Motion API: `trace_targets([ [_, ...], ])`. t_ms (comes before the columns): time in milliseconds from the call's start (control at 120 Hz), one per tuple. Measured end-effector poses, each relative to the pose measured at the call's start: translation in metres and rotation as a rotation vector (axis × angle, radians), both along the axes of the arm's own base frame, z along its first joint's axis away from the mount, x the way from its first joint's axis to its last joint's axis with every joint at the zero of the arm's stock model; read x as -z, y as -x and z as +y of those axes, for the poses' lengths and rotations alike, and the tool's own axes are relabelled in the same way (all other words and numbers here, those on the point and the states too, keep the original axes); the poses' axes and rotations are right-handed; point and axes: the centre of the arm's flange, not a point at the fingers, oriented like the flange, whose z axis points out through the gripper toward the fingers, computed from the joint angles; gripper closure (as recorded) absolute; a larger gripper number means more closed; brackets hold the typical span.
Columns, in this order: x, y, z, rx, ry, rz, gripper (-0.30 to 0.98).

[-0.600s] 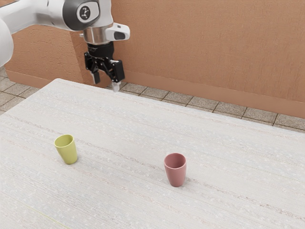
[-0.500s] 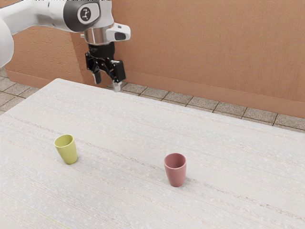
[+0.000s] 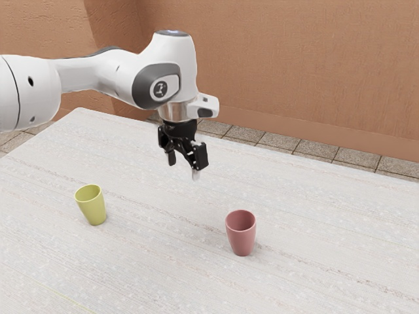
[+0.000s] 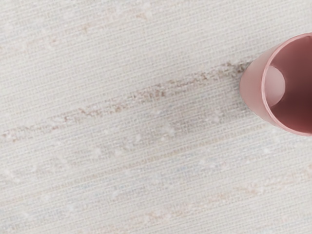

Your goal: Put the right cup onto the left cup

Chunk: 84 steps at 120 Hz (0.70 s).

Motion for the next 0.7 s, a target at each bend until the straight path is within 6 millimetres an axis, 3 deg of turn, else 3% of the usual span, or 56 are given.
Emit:
trace_targets([
  [242, 0.039, -0.002, -0.044, 0.017, 0.007, -0.004, 0.00],
  [700, 0.076, 0.008, -0.103, 0.004, 0.029, 0.007, 0.00],
])
